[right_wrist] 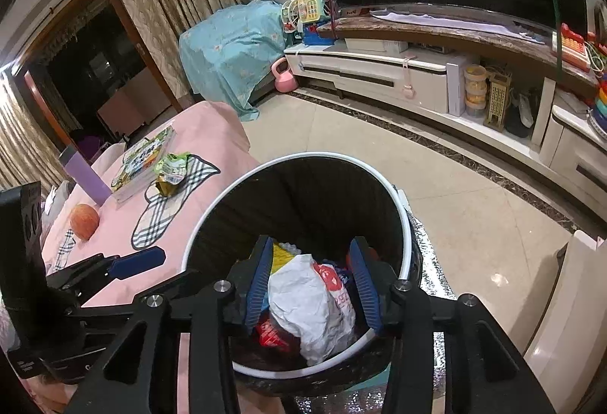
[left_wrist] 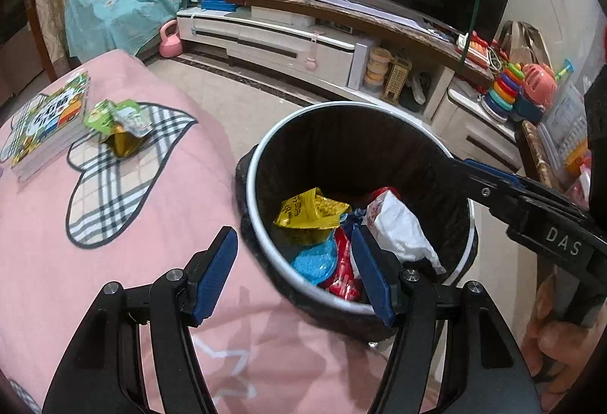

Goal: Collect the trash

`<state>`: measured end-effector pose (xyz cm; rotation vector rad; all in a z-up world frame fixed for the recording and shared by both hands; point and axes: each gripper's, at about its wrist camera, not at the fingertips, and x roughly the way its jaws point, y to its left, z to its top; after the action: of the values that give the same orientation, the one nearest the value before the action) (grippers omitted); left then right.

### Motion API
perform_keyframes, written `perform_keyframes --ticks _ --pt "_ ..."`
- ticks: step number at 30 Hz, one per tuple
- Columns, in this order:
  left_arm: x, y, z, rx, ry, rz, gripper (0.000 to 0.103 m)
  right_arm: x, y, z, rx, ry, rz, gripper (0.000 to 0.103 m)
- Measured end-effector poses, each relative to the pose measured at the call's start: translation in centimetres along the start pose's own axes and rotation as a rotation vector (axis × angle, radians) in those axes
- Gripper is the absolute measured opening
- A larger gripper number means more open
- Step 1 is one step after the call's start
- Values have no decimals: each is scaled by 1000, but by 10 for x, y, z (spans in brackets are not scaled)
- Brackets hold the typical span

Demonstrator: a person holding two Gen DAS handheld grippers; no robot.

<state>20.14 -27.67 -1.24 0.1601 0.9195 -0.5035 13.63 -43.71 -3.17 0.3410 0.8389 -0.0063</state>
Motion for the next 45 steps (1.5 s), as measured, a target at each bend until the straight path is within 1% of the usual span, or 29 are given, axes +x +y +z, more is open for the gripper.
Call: perform_keyframes --ticks 1,4,6,8,9,12,13,14,15,18,23,26,29,31,33,34,35,37,39,42,45 --pt "-3 2 -2 -4 -3 -1 64 -2 1 -1 0 -4 2 47" --pt "-18 10 -13 -21 -22 -9 64 -12 9 -5 8 -17 16 60" --pt "-31 20 -27 -52 -39 -24 64 -25 17 -13 25 -48 38 82" --pt "-43 26 -40 -82 -54 -28 69 -35 25 -21 37 -79 60 94" --pt "-48 30 -47 -94 -63 -31 70 -40 29 -26 43 -90 65 97" --pt "-65 42 -68 -132 -79 -52 74 -52 41 -44 68 -114 80 99" --pt "-70 46 -73 -148 -85 -54 78 -55 46 -50 74 -113 88 100" --pt "-76 51 -80 -168 -97 -56 81 -57 50 -54 78 -113 96 101" --pt "-83 56 -88 -189 -113 -59 81 -60 55 -60 80 -113 105 101" --pt "-101 66 -105 -215 -150 -56 87 -72 70 -76 62 -133 104 101" --pt "-133 79 -130 -240 -225 -34 90 -87 88 -105 65 -177 76 102" --pt "-153 82 -142 -245 -284 -8 90 -95 92 -111 69 -192 80 102" --pt "-176 82 -150 -235 -351 14 90 -109 101 -112 50 -230 64 102" --pt "-191 80 -153 -228 -399 42 92 -124 109 -110 28 -272 55 102" --pt "-209 76 -158 -216 -473 83 97 -140 118 -110 -6 -320 30 102" --pt "-216 74 -162 -211 -518 109 103 -146 123 -111 -26 -348 13 102" --pt "-221 72 -167 -209 -563 142 103 -155 129 -113 -55 -392 -13 103" --pt "-226 70 -175 -209 -616 207 103 -169 139 -120 -110 -490 -82 103" --pt "-225 68 -183 -209 -642 247 103 -171 146 -130 -149 -556 -149 103" --pt "-216 67 -191 -205 -648 291 103 -161 150 -142 -173 -581 -224 103" --pt "-208 68 -196 -203 -641 324 103 -152 149 -151 -169 -581 -212 103"
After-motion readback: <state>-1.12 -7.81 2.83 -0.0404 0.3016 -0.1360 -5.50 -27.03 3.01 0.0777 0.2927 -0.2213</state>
